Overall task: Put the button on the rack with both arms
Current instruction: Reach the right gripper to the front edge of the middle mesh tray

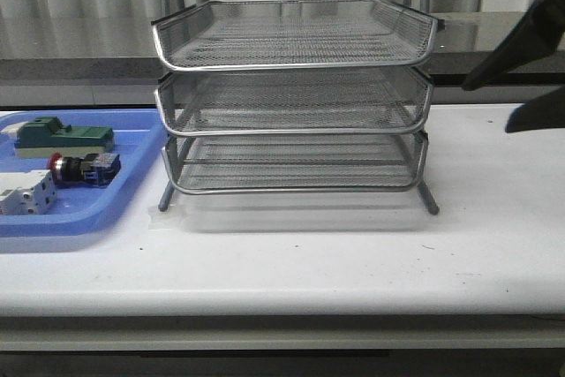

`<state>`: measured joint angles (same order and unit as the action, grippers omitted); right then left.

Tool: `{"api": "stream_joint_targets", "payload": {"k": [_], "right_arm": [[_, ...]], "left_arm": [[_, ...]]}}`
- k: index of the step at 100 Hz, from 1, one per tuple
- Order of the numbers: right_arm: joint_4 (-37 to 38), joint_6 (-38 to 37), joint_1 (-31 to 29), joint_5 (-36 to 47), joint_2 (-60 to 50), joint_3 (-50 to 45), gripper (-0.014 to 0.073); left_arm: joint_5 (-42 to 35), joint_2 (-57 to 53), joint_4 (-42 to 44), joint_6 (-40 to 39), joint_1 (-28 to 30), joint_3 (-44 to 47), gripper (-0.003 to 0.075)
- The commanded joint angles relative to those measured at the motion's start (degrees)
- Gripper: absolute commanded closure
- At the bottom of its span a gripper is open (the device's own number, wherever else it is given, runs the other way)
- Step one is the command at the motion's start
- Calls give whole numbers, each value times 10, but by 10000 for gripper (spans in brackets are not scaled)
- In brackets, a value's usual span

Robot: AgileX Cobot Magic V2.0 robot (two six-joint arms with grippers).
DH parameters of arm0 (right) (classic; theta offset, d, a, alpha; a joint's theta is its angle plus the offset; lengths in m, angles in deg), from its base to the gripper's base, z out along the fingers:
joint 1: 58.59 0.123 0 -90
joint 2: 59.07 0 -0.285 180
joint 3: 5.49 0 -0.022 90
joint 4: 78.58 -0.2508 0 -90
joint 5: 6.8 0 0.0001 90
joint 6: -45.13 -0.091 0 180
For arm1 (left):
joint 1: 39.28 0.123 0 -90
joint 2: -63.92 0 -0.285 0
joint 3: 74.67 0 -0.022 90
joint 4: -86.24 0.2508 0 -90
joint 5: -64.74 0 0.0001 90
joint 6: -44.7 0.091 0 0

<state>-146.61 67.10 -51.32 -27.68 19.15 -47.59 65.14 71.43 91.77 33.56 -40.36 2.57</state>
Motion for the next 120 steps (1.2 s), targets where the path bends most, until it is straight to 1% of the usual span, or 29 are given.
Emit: {"api": "stream_joint_targets", "payload": {"k": [1, 22, 39, 76, 103, 111, 113, 114, 115, 116, 120], "right_arm": [[-80, 71, 7, 11, 23, 38, 279], [-157, 153, 8, -10, 97, 74, 286], [-193, 191, 8, -28, 147, 103, 286], [-195, 196, 8, -44, 229, 163, 286], [-200, 198, 8, -56, 259, 186, 289], [-200, 198, 8, -60, 264, 186, 325], [-200, 198, 8, -61, 266, 186, 352], [-200, 198, 8, -61, 266, 186, 352], [-200, 198, 8, -63, 267, 186, 376], [-200, 198, 8, -65, 268, 186, 376], [-200, 198, 8, -68, 271, 186, 438]], "left_arm": [[-42, -18, -5, -1, 1, 28, 740], [-42, -18, -5, -1, 1, 28, 740], [-42, -18, -5, -1, 1, 28, 740], [-42, -18, -5, -1, 1, 28, 740], [-42, -18, -5, -1, 1, 28, 740], [-42, -18, -5, -1, 1, 28, 740], [-42, -18, -5, -1, 1, 28, 740], [-42, -18, -5, -1, 1, 28, 740], [-42, -18, -5, -1, 1, 28, 740], [-42, -18, -5, -1, 1, 28, 740], [-42, -18, -5, -1, 1, 28, 740]]}}
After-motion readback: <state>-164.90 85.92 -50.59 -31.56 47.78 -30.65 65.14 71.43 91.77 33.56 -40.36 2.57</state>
